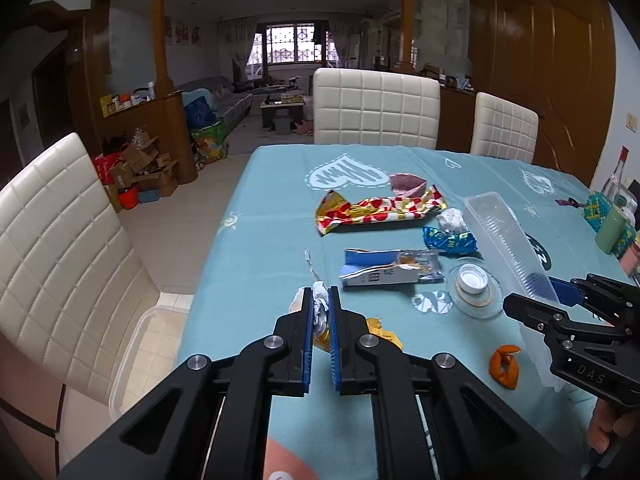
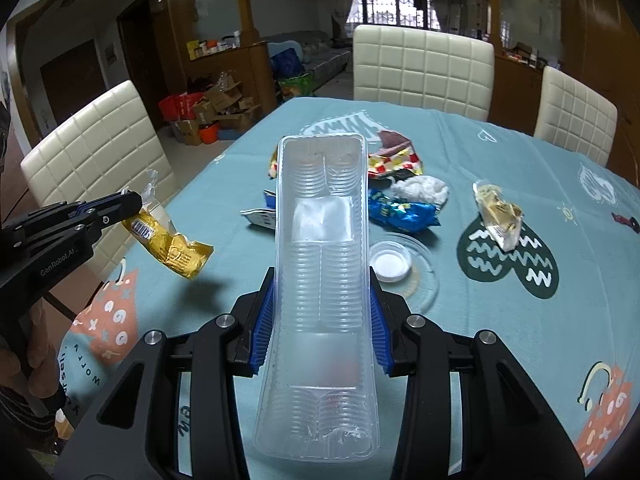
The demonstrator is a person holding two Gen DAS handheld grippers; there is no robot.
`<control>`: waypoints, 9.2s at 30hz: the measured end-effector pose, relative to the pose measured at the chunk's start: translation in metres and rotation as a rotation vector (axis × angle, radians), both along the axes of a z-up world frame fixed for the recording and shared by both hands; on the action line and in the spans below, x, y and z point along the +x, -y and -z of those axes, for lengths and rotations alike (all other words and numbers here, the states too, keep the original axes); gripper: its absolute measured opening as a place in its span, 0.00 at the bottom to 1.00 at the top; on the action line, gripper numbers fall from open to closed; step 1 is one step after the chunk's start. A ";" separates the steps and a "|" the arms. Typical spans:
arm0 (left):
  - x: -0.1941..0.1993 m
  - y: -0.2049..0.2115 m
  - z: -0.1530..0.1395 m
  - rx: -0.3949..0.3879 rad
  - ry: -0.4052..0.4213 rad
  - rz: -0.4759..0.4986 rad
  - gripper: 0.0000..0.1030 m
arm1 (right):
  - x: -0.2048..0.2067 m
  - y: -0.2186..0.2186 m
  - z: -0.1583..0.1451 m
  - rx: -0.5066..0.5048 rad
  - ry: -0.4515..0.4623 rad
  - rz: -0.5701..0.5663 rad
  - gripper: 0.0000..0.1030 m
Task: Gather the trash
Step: 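Carry the yellow chip bag to the clear bin and release it with the left gripper, then carry the clear cup tray to the bin and release it with the right gripper, then grasp the orange crumpled peel with the right gripper, then grasp the small clear plastic cup with the left gripper, then drop the clear cup into the bin with left gripper while right carries orange peel, then release the orange peel into the clear bin with the right gripper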
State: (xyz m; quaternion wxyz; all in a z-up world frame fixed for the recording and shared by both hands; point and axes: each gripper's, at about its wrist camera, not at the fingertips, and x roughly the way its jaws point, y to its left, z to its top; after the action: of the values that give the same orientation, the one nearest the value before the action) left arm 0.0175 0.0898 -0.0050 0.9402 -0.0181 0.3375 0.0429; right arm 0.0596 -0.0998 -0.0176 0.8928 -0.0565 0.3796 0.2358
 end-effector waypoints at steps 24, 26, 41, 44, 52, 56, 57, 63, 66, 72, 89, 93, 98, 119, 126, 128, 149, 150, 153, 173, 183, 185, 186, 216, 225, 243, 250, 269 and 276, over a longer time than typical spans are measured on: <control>-0.050 -0.101 0.007 -0.031 0.021 -0.188 0.07 | -0.021 -0.128 -0.013 -0.100 0.056 -0.190 0.43; -0.054 -0.112 0.009 -0.036 0.021 -0.205 0.07 | -0.022 -0.136 -0.013 -0.110 0.061 -0.203 0.43; -0.060 -0.171 0.035 -0.052 -0.014 -0.316 0.13 | -0.021 -0.191 -0.004 -0.152 0.062 -0.278 0.43; -0.057 -0.174 0.040 -0.005 -0.021 -0.367 0.75 | -0.019 -0.196 0.000 -0.160 0.057 -0.283 0.43; -0.066 -0.176 0.043 0.020 0.002 -0.353 0.85 | -0.018 -0.210 0.008 -0.168 0.035 -0.305 0.44; -0.075 -0.183 0.046 0.012 -0.002 -0.368 0.85 | -0.023 -0.223 0.009 -0.176 0.040 -0.338 0.45; -0.077 -0.183 0.047 0.009 -0.005 -0.369 0.85 | -0.025 -0.228 0.010 -0.178 0.041 -0.348 0.45; -0.090 -0.193 0.050 -0.004 -0.011 -0.394 0.85 | -0.033 -0.251 0.012 -0.185 0.044 -0.401 0.48; -0.096 -0.201 0.051 -0.016 -0.009 -0.414 0.85 | -0.039 -0.265 0.012 -0.190 0.054 -0.428 0.49; -0.103 -0.212 0.052 -0.035 -0.001 -0.440 0.85 | -0.043 -0.277 0.001 -0.163 0.105 -0.450 0.55; -0.090 -0.189 0.041 -0.042 0.000 -0.363 0.85 | -0.025 -0.215 -0.012 -0.110 0.099 -0.295 0.97; -0.078 -0.170 0.035 -0.059 -0.002 -0.311 0.85 | -0.022 -0.180 -0.020 -0.105 0.117 -0.239 0.97; -0.054 -0.128 0.036 -0.084 -0.035 -0.210 0.85 | -0.016 -0.131 -0.021 -0.105 0.109 -0.159 0.97; 0.019 0.046 0.041 -0.047 -0.155 0.089 0.85 | -0.011 0.029 0.063 -0.092 -0.150 0.019 0.79; 0.036 0.073 0.039 -0.040 -0.171 0.120 0.85 | 0.001 0.037 0.067 -0.124 -0.133 0.013 0.34; 0.044 0.083 0.037 -0.050 -0.173 0.139 0.85 | 0.009 0.046 0.062 -0.121 -0.113 0.044 0.32; 0.128 0.181 0.055 0.091 -0.153 0.332 0.69 | 0.073 0.143 0.041 0.015 -0.124 0.235 0.33; 0.131 0.182 0.059 0.089 -0.172 0.332 0.65 | 0.073 0.142 0.041 0.015 -0.124 0.231 0.33; 0.135 0.179 0.069 0.083 -0.206 0.326 0.61 | 0.072 0.140 0.041 0.021 -0.127 0.221 0.33; 0.098 0.161 0.040 0.081 -0.124 0.315 0.37 | 0.053 0.121 0.027 0.025 -0.096 0.182 0.33; 0.068 0.142 0.023 0.091 -0.082 0.292 0.38 | 0.027 0.098 0.007 0.010 -0.033 0.133 0.33; 0.064 0.139 0.024 0.094 -0.083 0.280 0.37 | 0.025 0.095 0.011 -0.001 -0.034 0.125 0.33; 0.063 0.137 0.026 0.095 -0.084 0.272 0.38 | 0.025 0.095 0.014 -0.003 -0.037 0.122 0.33; 0.053 0.119 0.040 0.060 -0.100 0.121 0.37 | 0.032 0.099 0.040 -0.027 -0.054 0.134 0.33; 0.022 0.031 0.028 0.034 -0.064 -0.037 0.38 | 0.021 0.005 0.022 -0.080 -0.011 -0.035 0.32; -0.020 -0.160 0.051 -0.031 -0.125 -0.330 0.39 | 0.011 -0.196 0.004 -0.117 0.056 -0.325 0.32; -0.038 -0.189 0.053 -0.014 -0.087 -0.412 0.84 | 0.009 -0.239 0.000 -0.121 0.072 -0.377 0.32; -0.091 -0.243 0.052 0.017 -0.042 -0.595 0.84 | -0.022 -0.324 0.008 -0.131 0.079 -0.530 0.35; -0.100 -0.253 0.052 -0.001 -0.036 -0.618 0.84 | -0.026 -0.321 -0.002 -0.075 0.131 -0.496 0.87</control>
State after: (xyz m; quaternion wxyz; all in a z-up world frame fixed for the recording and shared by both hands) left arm -0.0824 0.3427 -0.0568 0.8765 -0.1196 0.3324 0.3271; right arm 0.0336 0.2210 -0.0157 0.8277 -0.1962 0.3038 0.4290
